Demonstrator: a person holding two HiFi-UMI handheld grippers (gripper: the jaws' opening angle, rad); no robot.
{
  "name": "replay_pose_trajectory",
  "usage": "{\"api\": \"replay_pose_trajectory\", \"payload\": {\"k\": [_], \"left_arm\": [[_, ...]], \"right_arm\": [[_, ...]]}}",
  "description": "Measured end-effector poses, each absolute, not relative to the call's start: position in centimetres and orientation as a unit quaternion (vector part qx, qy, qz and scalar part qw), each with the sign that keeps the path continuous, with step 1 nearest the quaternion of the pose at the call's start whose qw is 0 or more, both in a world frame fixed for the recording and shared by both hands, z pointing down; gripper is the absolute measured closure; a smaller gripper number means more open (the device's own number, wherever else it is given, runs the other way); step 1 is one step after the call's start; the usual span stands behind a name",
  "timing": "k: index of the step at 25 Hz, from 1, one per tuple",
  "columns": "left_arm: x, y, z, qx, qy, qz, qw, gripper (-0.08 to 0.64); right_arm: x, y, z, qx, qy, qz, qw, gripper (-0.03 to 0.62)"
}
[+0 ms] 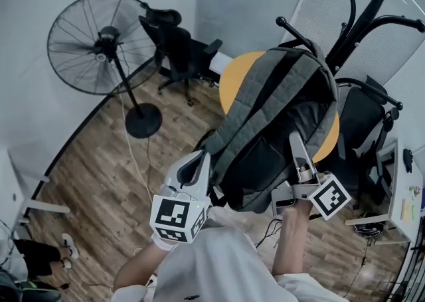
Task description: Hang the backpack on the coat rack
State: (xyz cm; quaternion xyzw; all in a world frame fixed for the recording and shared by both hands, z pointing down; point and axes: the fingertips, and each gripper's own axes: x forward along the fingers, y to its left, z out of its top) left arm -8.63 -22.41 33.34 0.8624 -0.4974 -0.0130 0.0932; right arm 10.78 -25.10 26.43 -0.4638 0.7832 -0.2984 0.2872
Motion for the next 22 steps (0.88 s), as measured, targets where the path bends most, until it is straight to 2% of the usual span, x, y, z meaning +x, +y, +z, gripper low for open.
{"api": "replay_pose_trajectory", "payload": {"k": [6, 22], "left_arm": [[-8.0, -22.4, 33.9, 0.866, -0.490, -0.004, 0.096, 0.543], [-4.6, -21.7, 34.4, 0.883, -0.459, 0.005, 0.100, 0.543]], "right_arm": [[12.3, -25.2, 28.5, -0.519, 0.780, -0.253, 0.241, 0.508], [14.1, -24.5, 32.2, -0.568, 0.787, -0.172, 0.170, 0.482]]}}
